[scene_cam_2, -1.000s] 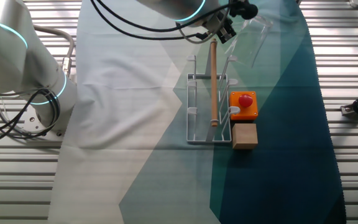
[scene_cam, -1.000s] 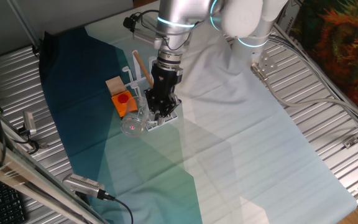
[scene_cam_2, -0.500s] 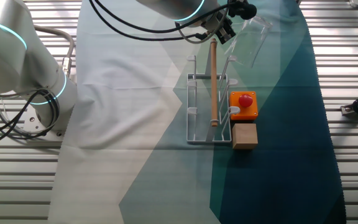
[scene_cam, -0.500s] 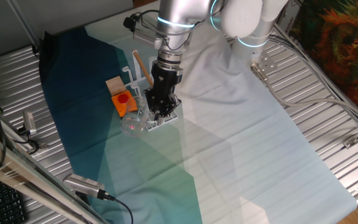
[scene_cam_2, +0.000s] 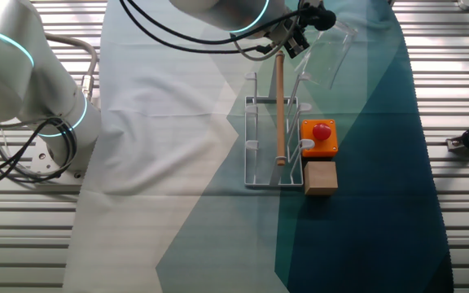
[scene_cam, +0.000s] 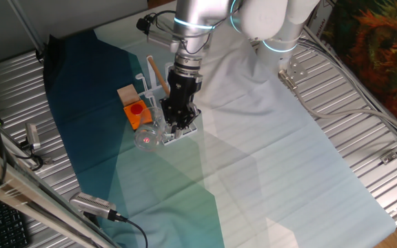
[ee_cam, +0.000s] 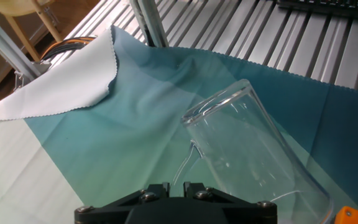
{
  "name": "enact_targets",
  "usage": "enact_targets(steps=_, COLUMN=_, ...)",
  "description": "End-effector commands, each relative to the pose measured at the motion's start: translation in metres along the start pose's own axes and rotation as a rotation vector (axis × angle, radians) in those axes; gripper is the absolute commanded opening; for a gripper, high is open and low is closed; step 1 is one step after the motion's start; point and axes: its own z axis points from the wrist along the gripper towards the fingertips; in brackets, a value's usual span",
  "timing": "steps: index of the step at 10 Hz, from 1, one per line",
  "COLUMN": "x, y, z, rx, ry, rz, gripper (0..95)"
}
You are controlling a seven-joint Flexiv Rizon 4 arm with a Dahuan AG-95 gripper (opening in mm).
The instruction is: Put the cup on the cup rack
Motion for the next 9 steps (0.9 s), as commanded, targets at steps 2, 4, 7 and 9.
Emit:
enact_targets(steps=2, x=0.0005, y=-0.0017, z=0.004, rx=-0.002, ry=-0.016, rz=-0.007, gripper=0.0)
enact_targets(steps=4, x=0.0014, y=-0.0023, z=0.0053, rx=-0.002, ry=-0.018, rz=-0.01, gripper=0.0)
enact_targets(steps=7, x=0.0026, y=-0.0031, z=0.0071, rx=-0.002, ry=-0.02, rz=-0.014, gripper=0.0)
enact_targets(steps=9, x=0.0041, y=-0.0041, z=0.0091, rx=-0.002, ry=-0.024, rz=-0.018, gripper=0.0)
